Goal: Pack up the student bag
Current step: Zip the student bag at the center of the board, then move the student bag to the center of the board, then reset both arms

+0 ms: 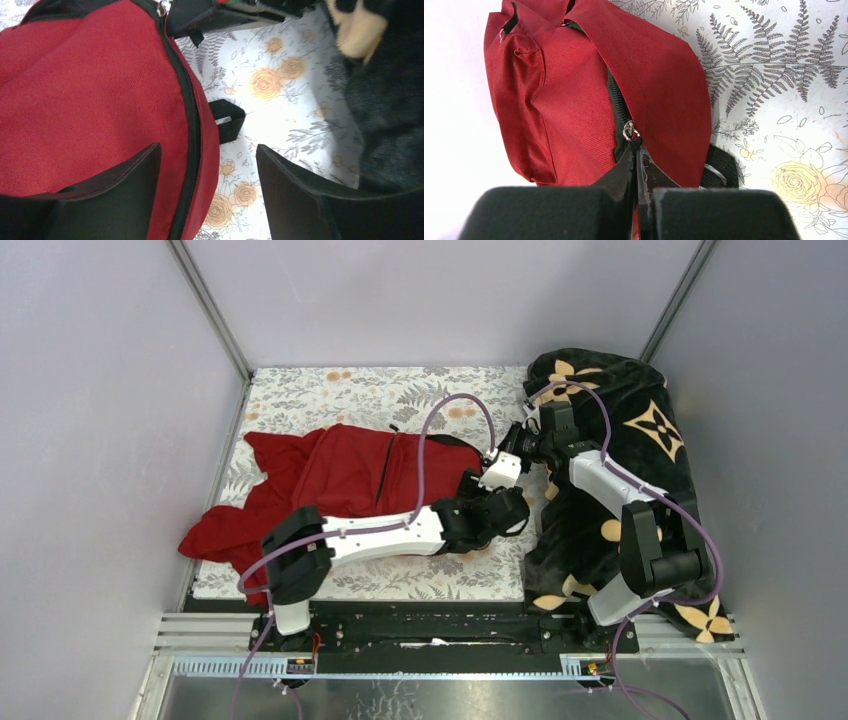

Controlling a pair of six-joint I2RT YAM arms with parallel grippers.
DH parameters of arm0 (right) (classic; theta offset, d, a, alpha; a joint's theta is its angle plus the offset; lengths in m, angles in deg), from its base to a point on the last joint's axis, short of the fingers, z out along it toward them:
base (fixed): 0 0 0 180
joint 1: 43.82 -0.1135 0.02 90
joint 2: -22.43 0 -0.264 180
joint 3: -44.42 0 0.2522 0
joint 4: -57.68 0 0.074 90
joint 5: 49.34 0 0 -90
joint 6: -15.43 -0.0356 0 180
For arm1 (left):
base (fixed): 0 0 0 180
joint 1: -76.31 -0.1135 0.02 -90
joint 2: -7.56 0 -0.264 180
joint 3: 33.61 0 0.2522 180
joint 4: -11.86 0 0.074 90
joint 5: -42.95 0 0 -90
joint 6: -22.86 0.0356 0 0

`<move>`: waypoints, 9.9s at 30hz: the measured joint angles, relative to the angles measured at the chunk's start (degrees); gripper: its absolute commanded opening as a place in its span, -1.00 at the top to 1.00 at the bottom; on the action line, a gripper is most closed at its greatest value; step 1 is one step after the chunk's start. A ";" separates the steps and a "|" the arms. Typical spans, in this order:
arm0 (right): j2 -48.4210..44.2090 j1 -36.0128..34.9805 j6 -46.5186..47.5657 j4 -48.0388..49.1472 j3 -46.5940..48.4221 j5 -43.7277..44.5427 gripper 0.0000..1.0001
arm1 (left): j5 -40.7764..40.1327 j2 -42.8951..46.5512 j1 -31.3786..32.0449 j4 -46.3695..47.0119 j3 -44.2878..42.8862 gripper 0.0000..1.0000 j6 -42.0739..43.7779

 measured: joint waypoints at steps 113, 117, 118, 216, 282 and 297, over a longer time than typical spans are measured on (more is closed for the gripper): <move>11.15 -7.72 5.29 -23.67 23.02 -0.81 1.00 | 16.06 26.29 -0.85 33.27 40.13 1.00 10.38; 13.40 -7.93 5.35 -25.79 26.27 -1.40 1.00 | 17.11 27.41 -0.98 32.59 40.46 1.00 9.70; 13.75 -8.02 5.40 -26.18 26.95 -1.40 1.00 | 17.40 27.85 -1.11 32.13 40.46 1.00 9.42; -5.35 -13.79 3.10 -4.74 -6.86 1.03 -0.30 | 29.29 3.63 -28.68 2.21 9.94 1.00 -30.73; 16.90 1.16 6.21 -13.94 36.61 15.32 -0.99 | 17.00 42.51 -33.79 -6.29 15.85 -0.97 -7.02; -22.77 1.01 2.80 -0.61 -11.89 27.23 -0.99 | 12.50 41.59 -33.86 -7.61 20.31 -0.97 -11.82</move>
